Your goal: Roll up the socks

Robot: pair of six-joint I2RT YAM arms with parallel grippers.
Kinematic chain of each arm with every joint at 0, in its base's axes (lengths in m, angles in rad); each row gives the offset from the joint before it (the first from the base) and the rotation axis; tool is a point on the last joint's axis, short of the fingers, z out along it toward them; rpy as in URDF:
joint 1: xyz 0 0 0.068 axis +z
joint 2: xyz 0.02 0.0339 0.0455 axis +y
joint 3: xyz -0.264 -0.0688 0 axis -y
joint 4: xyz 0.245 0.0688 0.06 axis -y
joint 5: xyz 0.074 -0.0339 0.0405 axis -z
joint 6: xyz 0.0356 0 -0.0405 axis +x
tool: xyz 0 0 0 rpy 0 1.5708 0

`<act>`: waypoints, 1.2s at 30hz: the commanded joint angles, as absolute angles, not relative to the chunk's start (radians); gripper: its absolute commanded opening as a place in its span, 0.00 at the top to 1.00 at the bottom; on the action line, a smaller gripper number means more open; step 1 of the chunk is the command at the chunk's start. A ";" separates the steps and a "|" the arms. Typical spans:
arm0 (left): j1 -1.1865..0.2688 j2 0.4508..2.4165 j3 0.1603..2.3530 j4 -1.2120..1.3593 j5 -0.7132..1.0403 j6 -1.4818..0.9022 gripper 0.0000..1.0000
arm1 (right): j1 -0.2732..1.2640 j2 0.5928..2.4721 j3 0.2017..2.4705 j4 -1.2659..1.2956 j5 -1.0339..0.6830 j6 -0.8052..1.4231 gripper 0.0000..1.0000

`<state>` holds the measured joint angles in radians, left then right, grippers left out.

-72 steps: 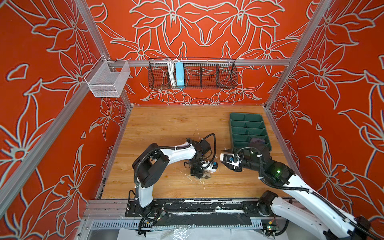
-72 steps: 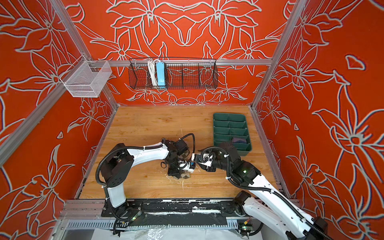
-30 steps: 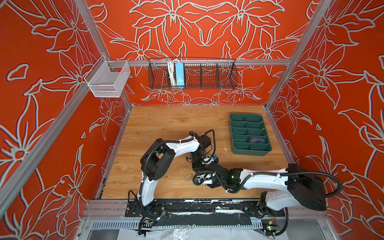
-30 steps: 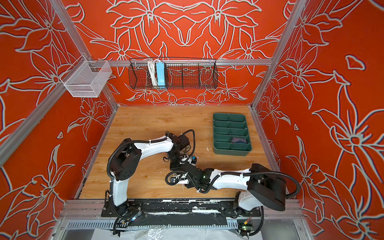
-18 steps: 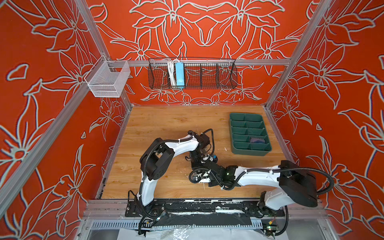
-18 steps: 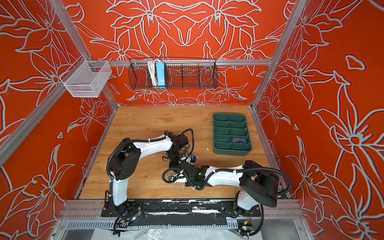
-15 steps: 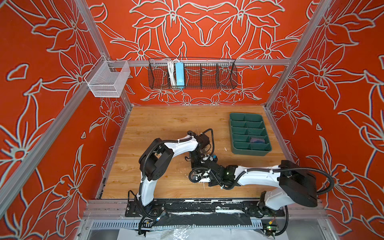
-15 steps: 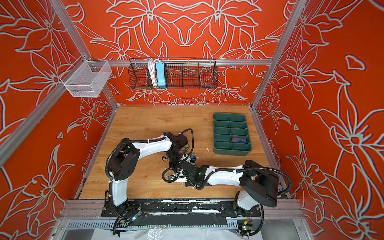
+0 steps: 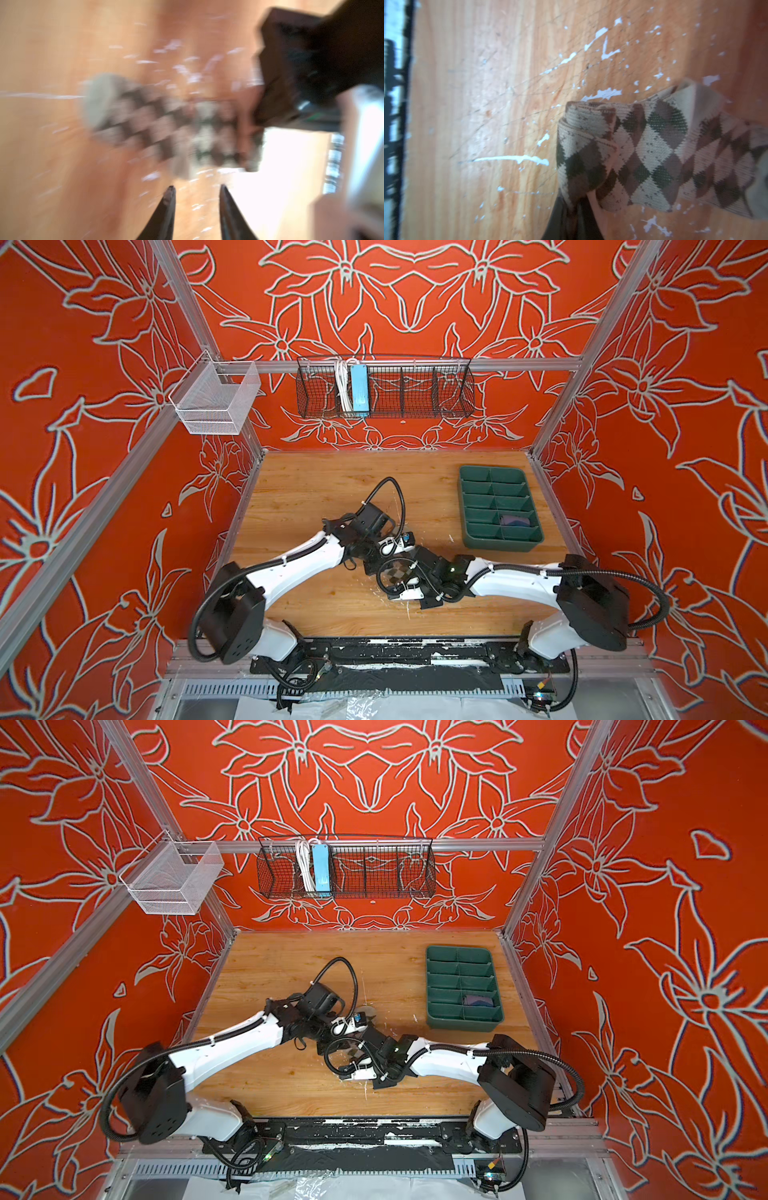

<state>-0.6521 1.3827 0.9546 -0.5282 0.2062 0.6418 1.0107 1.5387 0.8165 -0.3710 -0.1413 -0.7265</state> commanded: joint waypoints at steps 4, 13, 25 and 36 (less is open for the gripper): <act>-0.627 1.068 0.738 -0.200 -0.219 0.660 0.47 | 0.955 1.644 0.965 -0.652 -0.384 -0.746 1.00; -0.609 0.730 0.789 -0.527 -0.008 0.935 0.36 | 0.838 1.877 1.232 -0.911 -0.578 -0.753 1.00; -0.941 0.892 0.774 -0.598 -0.042 1.028 0.38 | 0.809 2.077 1.401 -1.000 -0.536 -0.703 1.00; -1.130 1.291 0.629 -0.172 -0.178 0.647 0.44 | 0.794 2.078 1.400 -0.992 -0.513 -0.709 1.00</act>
<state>-1.1149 1.2377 0.6315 -0.3092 -0.1070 0.7719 0.7982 2.0365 1.4055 -0.9958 -0.5579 -0.7006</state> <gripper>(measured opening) 0.565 0.093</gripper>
